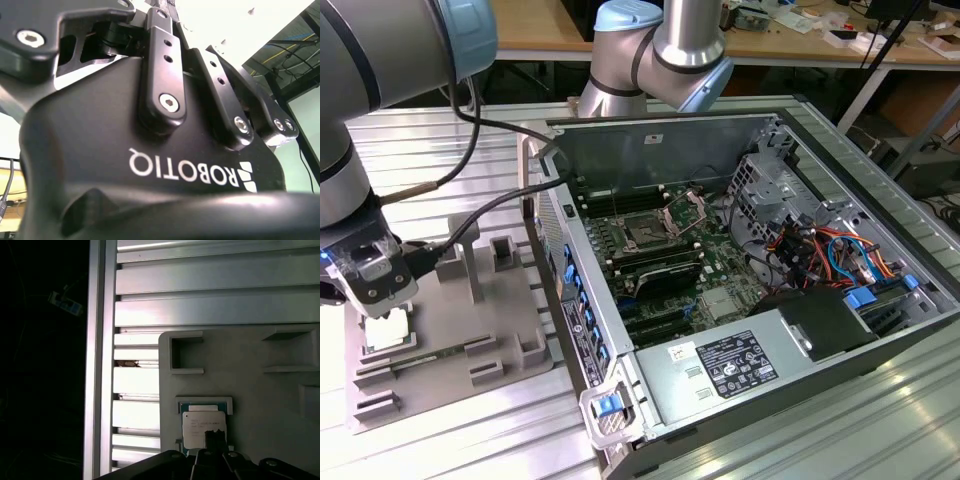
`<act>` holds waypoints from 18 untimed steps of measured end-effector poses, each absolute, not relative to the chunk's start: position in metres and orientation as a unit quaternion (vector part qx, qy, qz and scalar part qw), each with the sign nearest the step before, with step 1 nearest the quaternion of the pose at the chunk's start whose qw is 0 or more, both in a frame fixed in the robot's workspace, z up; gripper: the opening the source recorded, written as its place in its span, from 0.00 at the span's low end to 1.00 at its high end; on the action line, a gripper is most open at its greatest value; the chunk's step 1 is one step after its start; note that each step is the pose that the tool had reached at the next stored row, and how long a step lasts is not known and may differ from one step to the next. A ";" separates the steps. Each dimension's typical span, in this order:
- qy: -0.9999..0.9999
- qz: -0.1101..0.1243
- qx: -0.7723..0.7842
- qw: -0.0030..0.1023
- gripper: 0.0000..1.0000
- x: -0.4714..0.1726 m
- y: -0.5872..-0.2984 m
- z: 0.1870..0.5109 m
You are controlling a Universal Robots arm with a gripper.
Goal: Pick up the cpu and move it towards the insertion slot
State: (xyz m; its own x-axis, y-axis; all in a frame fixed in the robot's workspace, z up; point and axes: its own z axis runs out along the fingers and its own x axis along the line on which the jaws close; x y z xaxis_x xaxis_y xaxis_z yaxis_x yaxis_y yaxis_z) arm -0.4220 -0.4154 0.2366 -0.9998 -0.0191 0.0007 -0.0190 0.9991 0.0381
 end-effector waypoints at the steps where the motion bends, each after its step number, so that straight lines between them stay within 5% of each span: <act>1: -1.000 -0.019 0.010 0.000 0.11 -0.422 -0.415 0.236; 18: -1.000 -0.019 0.010 0.000 0.11 -0.422 -0.417 0.224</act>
